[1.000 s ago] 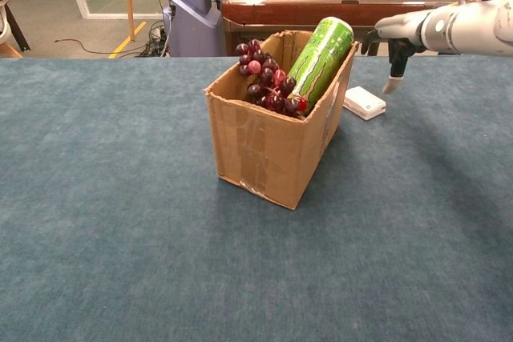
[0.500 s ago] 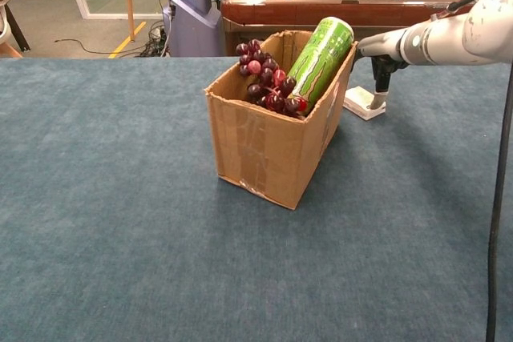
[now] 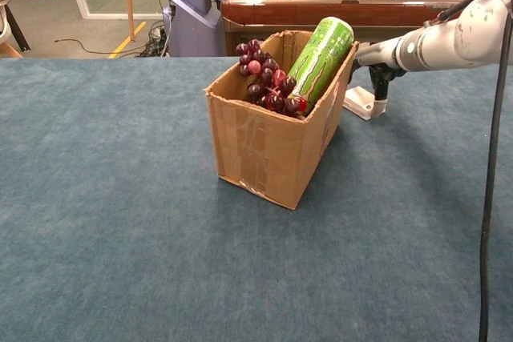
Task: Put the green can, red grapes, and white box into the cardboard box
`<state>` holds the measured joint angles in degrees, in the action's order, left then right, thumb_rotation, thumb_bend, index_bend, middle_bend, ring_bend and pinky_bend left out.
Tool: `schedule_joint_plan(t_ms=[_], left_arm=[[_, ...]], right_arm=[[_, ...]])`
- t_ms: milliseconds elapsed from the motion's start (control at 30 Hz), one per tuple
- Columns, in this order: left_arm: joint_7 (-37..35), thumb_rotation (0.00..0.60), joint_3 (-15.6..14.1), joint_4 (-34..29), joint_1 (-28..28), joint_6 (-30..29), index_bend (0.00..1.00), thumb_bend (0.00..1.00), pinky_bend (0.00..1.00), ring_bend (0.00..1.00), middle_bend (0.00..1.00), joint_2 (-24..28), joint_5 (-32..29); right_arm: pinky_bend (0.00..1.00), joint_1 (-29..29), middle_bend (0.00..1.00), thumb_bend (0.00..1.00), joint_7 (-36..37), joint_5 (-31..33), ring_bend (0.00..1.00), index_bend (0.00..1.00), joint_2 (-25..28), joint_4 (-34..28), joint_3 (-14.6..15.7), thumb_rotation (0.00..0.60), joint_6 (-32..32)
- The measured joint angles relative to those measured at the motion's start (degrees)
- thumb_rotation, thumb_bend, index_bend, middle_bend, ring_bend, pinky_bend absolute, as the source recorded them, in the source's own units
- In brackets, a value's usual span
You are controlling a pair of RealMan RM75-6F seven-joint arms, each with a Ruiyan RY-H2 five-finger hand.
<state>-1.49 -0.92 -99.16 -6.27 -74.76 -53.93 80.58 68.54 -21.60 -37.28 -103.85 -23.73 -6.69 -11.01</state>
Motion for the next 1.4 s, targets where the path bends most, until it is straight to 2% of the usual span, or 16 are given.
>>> schedule_joint_plan(t_ms=[267, 800, 967, 1167, 1267, 1400], left_arm=[[-0.26, 0.600, 0.01, 0.07, 0.10, -0.09, 0.47, 0.28, 0.53, 0.31, 0.36, 0.05, -0.04], [-0.01, 0.600, -0.06, -0.09, 0.23, -0.25, 0.47, 0.28, 0.53, 0.31, 0.36, 0.09, 0.10], [0.08, 0.600, -0.09, -0.04, 0.20, -0.11, 0.47, 0.28, 0.53, 0.31, 0.36, 0.04, 0.05], [0.28, 0.600, -0.10, -0.02, 0.14, -0.05, 0.47, 0.28, 0.53, 0.31, 0.36, -0.02, 0.09], [0.72, 0.600, -0.16, -0.17, 0.16, -0.16, 0.47, 0.28, 0.53, 0.31, 0.36, -0.10, 0.27], [1.38, 0.600, -0.24, -0.41, 0.19, -0.42, 0.47, 0.28, 0.53, 0.31, 0.36, -0.26, 0.63]], right_arm=[[0.98, 0.58, 1.00, 0.00, 2.85, -2.30, 1.00, 0.19, -1.69, 3.06, 0.50, 0.600, 1.99], [0.98, 0.36, 1.00, 0.04, 9.24, -7.88, 1.00, 0.47, -2.90, 6.21, 0.43, 0.600, 3.99], [0.98, -0.30, 1.00, 0.04, 10.65, -9.15, 1.00, 0.51, -2.08, 5.33, -0.12, 0.600, 2.91], [0.98, -1.30, 1.00, 0.04, 11.56, -9.94, 1.00, 0.51, 2.00, 0.44, -0.96, 0.600, 0.15], [0.98, -1.99, 1.00, 0.04, 11.57, -9.85, 1.00, 0.51, 5.59, -4.49, -1.36, 0.600, -2.36], [0.98, -3.28, 1.00, 0.04, 10.86, -8.56, 1.00, 0.51, 12.58, -15.51, -1.84, 0.600, -6.97]])
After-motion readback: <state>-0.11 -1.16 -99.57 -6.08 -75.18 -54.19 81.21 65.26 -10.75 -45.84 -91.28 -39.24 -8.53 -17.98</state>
